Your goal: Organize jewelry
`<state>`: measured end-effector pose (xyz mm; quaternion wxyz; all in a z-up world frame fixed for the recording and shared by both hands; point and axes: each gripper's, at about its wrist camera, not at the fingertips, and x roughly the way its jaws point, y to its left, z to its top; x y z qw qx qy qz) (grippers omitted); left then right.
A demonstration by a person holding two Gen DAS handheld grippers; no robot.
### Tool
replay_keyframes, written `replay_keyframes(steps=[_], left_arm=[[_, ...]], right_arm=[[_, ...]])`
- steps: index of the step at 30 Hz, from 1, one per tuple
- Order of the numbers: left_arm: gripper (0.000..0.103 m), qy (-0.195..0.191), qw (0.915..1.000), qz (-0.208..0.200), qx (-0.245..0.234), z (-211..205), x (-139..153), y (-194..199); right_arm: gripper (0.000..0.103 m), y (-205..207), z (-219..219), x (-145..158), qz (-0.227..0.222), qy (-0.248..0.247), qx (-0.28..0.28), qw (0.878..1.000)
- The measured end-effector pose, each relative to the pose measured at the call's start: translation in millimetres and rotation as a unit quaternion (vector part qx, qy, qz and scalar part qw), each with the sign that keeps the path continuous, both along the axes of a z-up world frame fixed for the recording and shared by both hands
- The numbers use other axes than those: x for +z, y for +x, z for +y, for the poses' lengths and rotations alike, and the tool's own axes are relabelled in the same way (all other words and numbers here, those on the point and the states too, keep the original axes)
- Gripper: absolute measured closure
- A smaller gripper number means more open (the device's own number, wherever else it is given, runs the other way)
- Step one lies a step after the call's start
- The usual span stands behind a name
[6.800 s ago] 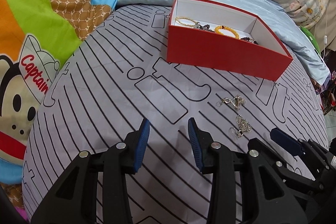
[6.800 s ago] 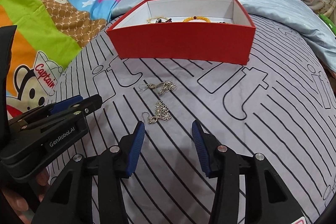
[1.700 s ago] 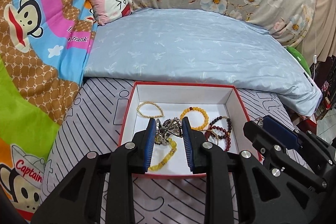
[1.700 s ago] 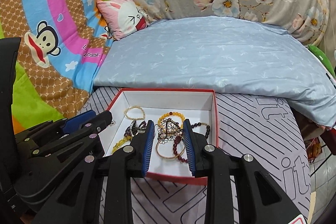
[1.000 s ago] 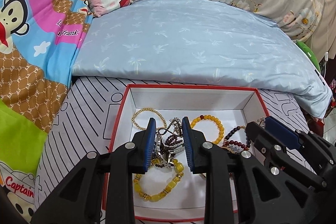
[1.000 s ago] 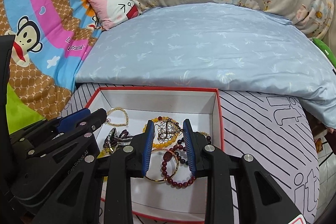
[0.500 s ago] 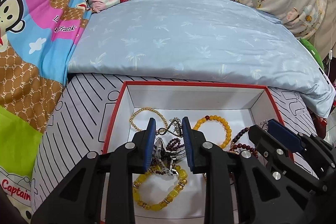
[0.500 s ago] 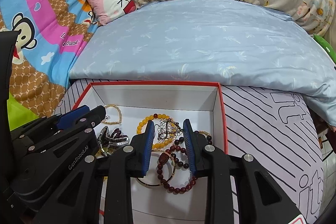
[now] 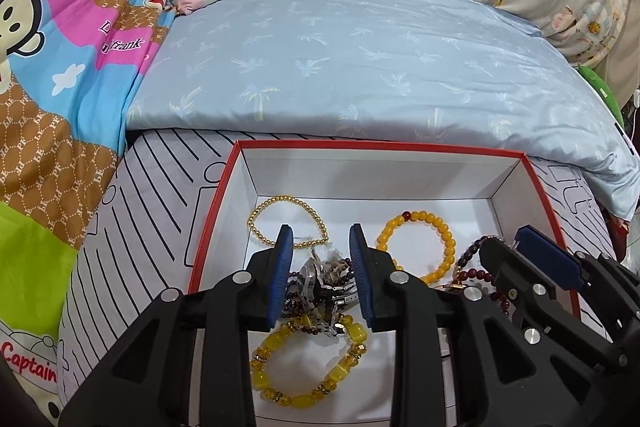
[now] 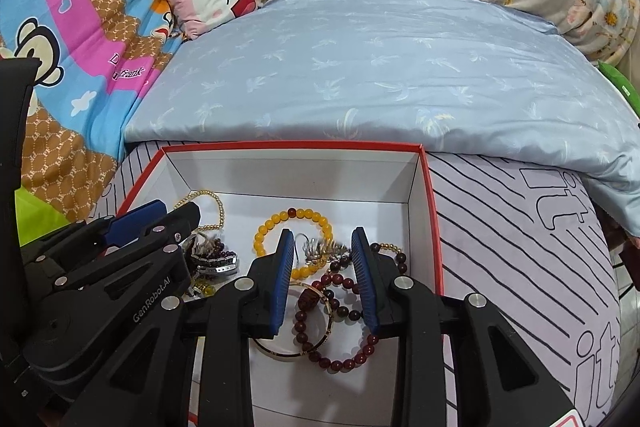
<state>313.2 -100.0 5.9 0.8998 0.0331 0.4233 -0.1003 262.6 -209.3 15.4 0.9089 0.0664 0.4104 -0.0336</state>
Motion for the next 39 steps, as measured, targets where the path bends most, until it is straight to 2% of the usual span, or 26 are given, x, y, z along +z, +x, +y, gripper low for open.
replay_keyframes(steps=[2, 11, 16, 22, 26, 31, 39], left_arm=[[0.066, 0.004, 1.0, -0.003, 0.005, 0.4, -0.3, -1.6], [0.066, 0.005, 0.9999, -0.009, 0.008, 2.5, 9.5, -13.3], [0.066, 0.006, 0.9998, -0.014, 0.016, 8.5, 16.2, -25.4], [0.066, 0.001, 0.9996, -0.016, 0.022, 18.1, 23.2, -46.9], [0.059, 0.005, 0.9994, -0.017, 0.028, 22.4, 25.9, -59.1], [0.056, 0.01, 0.9992, -0.017, 0.034, 27.1, 27.5, -76.1], [0.042, 0.008, 0.9985, -0.017, 0.052, 36.2, 25.3, -98.4]], right_arm=[[0.071, -1.4, 0.4, -0.1, -0.001, -0.002, -0.002, 1.0], [0.065, -13.1, 1.3, 8.6, -0.007, -0.01, -0.009, 1.0], [0.056, -26.5, 5.8, 17.6, -0.016, -0.032, -0.014, 0.999], [0.05, -47.8, 7.3, 24.4, -0.021, -0.021, -0.02, 0.999], [0.048, -63.2, 8.3, 25.3, -0.021, -0.015, -0.026, 0.999], [0.045, -81.0, 10.4, 25.6, -0.022, -0.015, -0.034, 0.999], [0.04, -103.8, 12.4, 26.2, -0.026, -0.022, -0.043, 0.998]])
